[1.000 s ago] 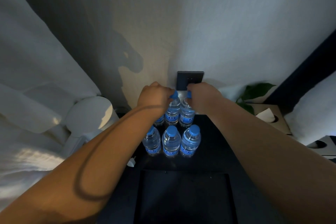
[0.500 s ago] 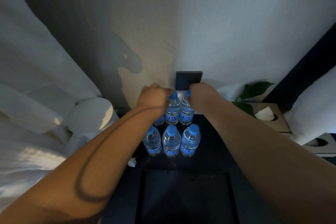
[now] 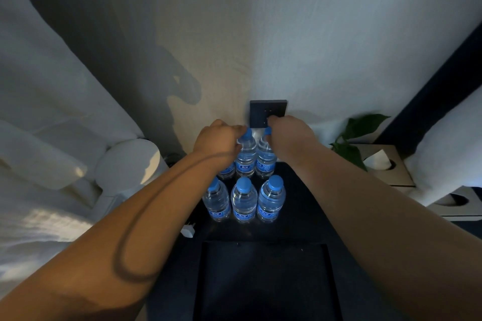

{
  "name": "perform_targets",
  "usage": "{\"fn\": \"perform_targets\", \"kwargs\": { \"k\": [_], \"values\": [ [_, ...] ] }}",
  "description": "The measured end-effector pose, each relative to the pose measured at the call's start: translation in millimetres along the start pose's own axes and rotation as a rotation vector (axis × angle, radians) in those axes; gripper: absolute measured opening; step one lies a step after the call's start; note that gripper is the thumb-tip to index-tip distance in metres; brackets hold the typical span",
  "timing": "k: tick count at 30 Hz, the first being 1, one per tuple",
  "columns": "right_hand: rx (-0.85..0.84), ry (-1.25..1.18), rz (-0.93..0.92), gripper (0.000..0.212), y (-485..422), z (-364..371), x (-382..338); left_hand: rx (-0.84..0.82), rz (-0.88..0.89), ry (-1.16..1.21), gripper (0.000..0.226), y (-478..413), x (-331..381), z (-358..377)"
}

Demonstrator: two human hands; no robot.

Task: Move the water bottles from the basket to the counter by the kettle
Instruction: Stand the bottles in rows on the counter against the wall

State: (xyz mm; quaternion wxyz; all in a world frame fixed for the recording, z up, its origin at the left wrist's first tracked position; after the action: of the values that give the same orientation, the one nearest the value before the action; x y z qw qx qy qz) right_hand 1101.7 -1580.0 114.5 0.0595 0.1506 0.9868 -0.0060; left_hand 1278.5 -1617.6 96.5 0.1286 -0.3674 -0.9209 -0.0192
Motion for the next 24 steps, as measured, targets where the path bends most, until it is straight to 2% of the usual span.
{"fn": "perform_targets", "kwargs": {
  "k": [4, 12, 17, 24],
  "values": [
    [-0.051, 0.002, 0.052, 0.028, -3.1, -3.0, -3.6, -0.010, 0.002, -0.012, 0.057, -0.4, 0.4, -1.3],
    [-0.016, 0.022, -0.003, 0.015, 4.0, 2.6, 3.4, 0.008, 0.024, -0.015, 0.056, 4.3, 4.3, -3.7],
    [-0.075, 0.050, 0.040, 0.010, 0.1, 0.1, -0.7, 0.000, 0.011, 0.003, 0.058, 5.0, 5.0, -4.6],
    [-0.044, 0.029, 0.072, 0.022, 2.0, -2.4, -2.8, 0.001, 0.000, 0.046, 0.058, 7.9, 5.3, -5.0]
  ]
}}
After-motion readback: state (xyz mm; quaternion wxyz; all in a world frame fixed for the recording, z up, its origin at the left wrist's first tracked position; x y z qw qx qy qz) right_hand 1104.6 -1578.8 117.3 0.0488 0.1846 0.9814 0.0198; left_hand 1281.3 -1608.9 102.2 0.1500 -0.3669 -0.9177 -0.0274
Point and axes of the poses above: each hand's wrist, its own y-axis away from the middle knuckle, its own z-axis out of the palm, x = y × z, the point moved 5 cm from there along -y, towards the middle knuckle, and after that the axes turned 12 degrees about z, right-handed, at the moved point
